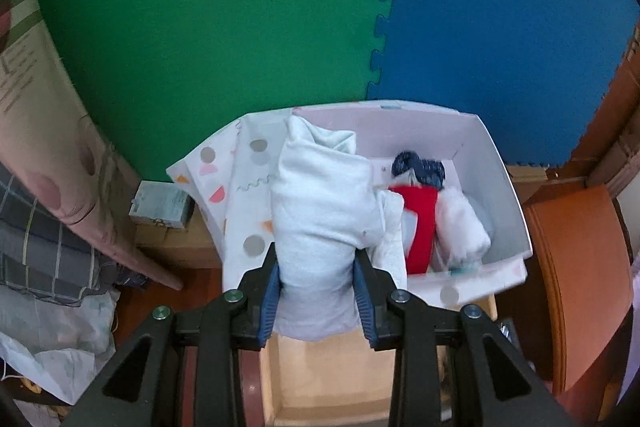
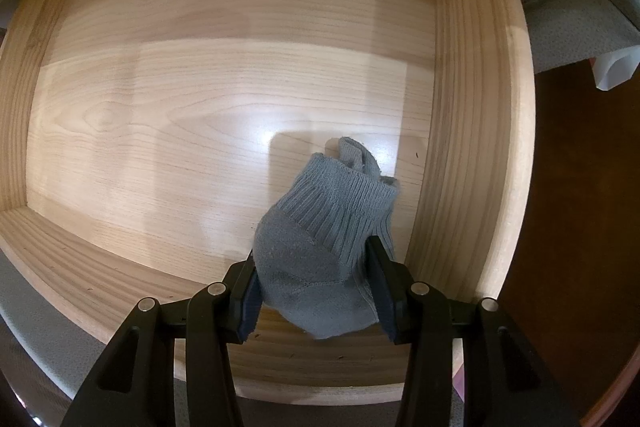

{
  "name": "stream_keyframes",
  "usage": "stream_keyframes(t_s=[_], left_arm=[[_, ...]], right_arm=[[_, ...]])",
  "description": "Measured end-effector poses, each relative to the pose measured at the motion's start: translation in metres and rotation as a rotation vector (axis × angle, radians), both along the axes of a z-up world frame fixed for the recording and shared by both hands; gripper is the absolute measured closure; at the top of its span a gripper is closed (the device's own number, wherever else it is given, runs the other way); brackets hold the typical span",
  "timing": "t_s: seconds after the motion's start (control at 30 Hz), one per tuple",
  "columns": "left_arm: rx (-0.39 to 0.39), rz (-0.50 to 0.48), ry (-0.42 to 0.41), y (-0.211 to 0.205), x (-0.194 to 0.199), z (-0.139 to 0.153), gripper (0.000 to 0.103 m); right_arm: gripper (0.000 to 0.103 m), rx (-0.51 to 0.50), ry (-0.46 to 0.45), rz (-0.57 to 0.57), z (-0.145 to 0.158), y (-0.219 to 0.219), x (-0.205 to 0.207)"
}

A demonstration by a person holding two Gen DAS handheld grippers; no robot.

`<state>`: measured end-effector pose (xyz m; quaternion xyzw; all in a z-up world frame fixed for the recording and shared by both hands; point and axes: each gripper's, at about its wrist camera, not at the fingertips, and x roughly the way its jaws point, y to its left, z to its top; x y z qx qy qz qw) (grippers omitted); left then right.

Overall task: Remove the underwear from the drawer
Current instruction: 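Open the left tool to drop the white garment into the box, then withdraw the empty left tool back over the empty drawer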

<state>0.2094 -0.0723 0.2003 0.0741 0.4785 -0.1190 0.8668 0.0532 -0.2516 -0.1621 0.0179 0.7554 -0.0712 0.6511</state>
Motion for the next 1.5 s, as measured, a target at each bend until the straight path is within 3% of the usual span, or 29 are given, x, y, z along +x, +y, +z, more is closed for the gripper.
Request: stream_keyframes(t_s=[0.33,0.5,0.7,0.93,1.03,1.17,1.3,1.5], left_arm=[[0.059,0.000,0.093,-0.047,0.050,-0.059,0.069],[0.096,0.007,0.116,-0.051,0.058,-0.086,0.069],[0.072,0.065,0.137,-0.037,0.064,-0.101,0.064],[0.112,0.072,0.100,-0.034,0.060,-0.092,0.058],[0.109,0.053,0.085,-0.032,0.052,-0.083,0.045],[0.119,0.070,0.076,-0.022,0.044,-0.071,0.044],[0.075,0.080,0.055,-0.003,0.028,-0.056,0.044],[0.106,0.065,0.016,0.025,-0.006,-0.047,0.044]], right_arm=[[0.059,0.004,-0.007,0.002,0.004,0.000,-0.002],[0.059,0.001,-0.006,-0.001,0.005,0.004,-0.002],[0.059,-0.003,-0.003,-0.002,0.005,0.005,-0.002],[0.059,-0.007,-0.001,-0.003,0.007,0.007,-0.001],[0.059,-0.009,0.000,-0.004,0.008,0.008,-0.001],[0.059,-0.015,0.005,-0.004,0.010,0.008,0.000],[0.059,-0.019,0.008,-0.004,0.010,0.008,-0.001],[0.059,-0.026,0.015,-0.001,0.009,0.009,-0.001]])
